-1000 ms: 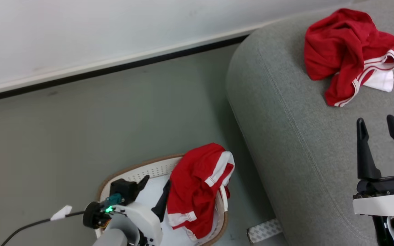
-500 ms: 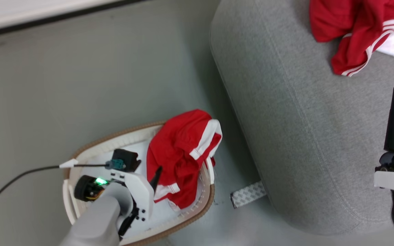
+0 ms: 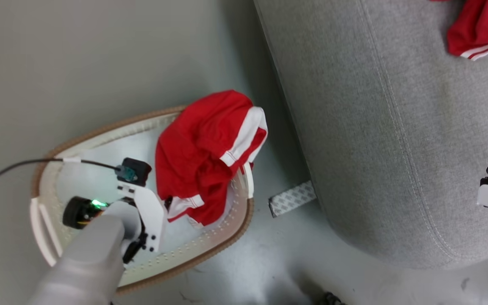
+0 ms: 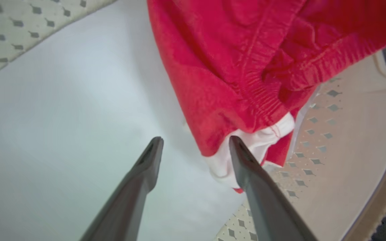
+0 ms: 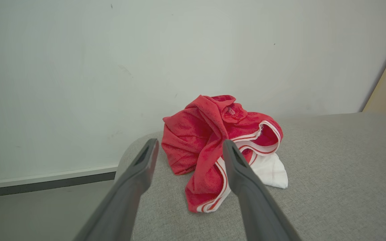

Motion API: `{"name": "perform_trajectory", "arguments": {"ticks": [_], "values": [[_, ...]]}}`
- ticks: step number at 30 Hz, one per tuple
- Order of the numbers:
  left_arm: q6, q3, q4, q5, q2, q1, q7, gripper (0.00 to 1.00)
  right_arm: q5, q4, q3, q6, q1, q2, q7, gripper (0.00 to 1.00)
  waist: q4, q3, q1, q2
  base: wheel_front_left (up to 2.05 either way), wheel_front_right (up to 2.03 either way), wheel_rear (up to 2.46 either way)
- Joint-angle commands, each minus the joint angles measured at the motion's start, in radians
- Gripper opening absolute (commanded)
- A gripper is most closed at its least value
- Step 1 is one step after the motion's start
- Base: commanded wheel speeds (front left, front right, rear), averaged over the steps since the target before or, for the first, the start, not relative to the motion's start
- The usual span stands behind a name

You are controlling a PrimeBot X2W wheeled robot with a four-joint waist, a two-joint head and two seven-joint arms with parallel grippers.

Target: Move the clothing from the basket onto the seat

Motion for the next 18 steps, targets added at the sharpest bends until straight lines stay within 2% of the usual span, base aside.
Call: {"name": "perform_trajectory", "arguments": {"ticks": [1,10,18], "values": [[0.001,-0.008,0.012,-0.022,0.022,-0.024,0.012,1.0,0.008,-0.01,-0.005,-0.002,-0.018,0.009,0.0,1.0,-0.028,0.041,-0.0002,0.0,0.0,0.0,0.0],[0.001,-0.08,0.024,-0.07,0.033,-0.064,0.051,1.0,0.014,-0.043,-0.013,-0.002,0.002,0.028,0.0,1.0,-0.034,0.073,-0.0002,0.0,0.0,0.0,0.0],[0.001,-0.183,-0.023,-0.142,0.034,-0.078,0.087,1.0,-0.008,-0.069,-0.013,-0.002,0.025,0.035,0.0,1.0,-0.033,0.083,-0.0002,0.0,0.0,0.0,0.0]]}}
